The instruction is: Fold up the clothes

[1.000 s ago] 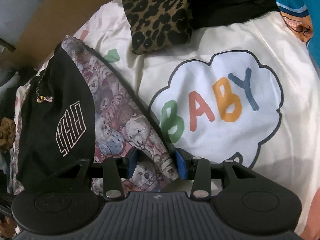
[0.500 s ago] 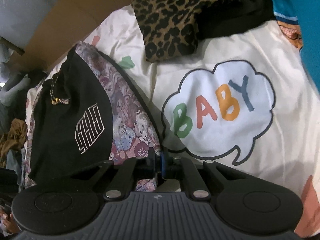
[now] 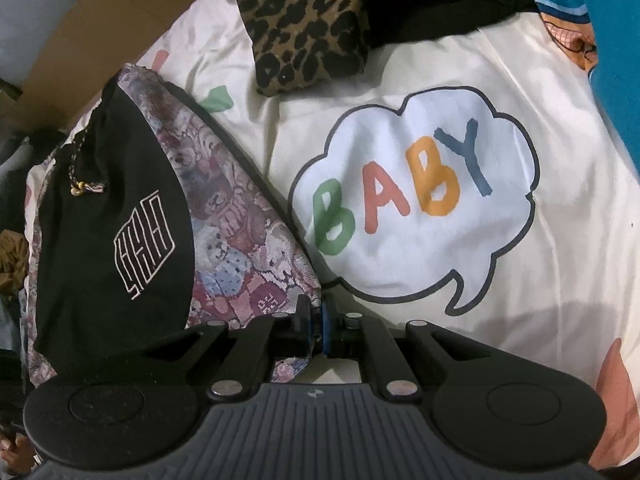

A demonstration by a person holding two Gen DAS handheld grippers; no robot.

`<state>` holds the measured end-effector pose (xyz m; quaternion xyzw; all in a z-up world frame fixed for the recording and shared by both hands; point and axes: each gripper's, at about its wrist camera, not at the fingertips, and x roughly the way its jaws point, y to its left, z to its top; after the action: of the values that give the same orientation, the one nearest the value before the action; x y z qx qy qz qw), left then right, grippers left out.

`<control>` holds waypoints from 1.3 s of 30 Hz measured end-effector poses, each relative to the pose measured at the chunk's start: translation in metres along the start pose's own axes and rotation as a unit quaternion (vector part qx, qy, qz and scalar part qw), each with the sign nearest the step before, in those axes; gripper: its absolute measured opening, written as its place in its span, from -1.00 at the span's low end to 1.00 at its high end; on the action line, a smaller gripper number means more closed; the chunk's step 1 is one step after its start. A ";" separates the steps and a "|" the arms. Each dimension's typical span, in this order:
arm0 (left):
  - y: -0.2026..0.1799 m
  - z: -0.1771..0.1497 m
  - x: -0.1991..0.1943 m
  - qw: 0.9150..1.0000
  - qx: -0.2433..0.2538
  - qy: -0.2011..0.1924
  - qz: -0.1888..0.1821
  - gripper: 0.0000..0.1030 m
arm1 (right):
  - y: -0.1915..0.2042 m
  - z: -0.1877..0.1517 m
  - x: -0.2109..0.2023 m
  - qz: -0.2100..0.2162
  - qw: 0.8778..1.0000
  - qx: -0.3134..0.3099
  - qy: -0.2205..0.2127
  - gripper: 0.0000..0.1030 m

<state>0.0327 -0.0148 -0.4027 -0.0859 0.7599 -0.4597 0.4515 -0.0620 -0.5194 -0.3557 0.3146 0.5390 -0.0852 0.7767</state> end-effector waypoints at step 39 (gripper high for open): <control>-0.024 0.077 -0.096 0.980 0.052 -0.075 0.178 -0.26 | 0.041 0.019 -0.035 0.022 0.998 -0.030 -0.053 -0.49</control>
<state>0.1402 -0.0241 -0.3388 0.0400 0.7020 -0.4036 0.5855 -0.0419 -0.5056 -0.3039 0.2981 0.4926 -0.0681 0.8147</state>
